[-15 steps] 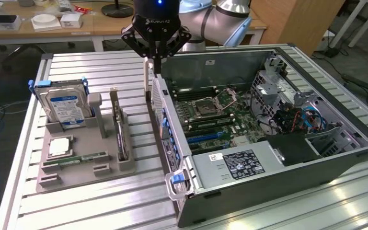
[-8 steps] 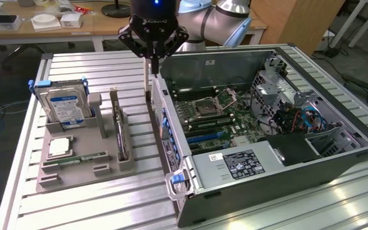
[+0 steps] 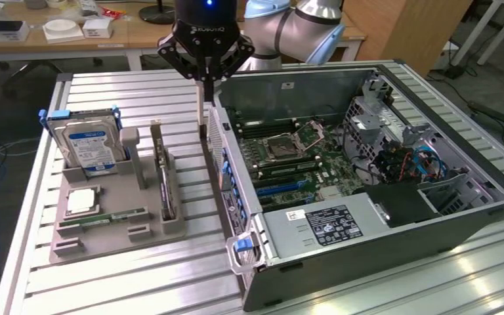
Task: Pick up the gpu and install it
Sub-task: 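Reach for the gpu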
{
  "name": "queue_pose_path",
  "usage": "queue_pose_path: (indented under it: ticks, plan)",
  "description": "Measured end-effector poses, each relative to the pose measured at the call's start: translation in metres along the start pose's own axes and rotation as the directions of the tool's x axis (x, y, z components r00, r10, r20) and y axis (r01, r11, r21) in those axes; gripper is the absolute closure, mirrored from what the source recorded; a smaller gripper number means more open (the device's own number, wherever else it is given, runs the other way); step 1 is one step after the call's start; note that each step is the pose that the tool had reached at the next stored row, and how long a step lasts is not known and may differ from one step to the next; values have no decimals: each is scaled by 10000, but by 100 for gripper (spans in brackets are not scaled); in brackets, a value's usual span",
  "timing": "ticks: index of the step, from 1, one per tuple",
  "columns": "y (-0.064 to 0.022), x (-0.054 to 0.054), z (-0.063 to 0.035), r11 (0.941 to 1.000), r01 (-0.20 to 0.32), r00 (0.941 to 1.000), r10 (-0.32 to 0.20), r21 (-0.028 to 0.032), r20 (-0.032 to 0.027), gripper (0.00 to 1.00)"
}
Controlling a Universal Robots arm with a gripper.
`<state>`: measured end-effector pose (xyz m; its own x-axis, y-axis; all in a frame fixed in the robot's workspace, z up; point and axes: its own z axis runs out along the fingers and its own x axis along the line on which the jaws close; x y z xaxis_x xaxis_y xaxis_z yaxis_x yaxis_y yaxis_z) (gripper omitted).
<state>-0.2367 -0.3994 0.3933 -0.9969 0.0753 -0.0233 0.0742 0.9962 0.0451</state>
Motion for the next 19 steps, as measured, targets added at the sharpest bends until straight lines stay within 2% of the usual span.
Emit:
queue_pose_path:
  ticks: [19]
  plan:
    - [-11, 135, -4, 10000, 0, 10000, 0, 0, 0, 90]
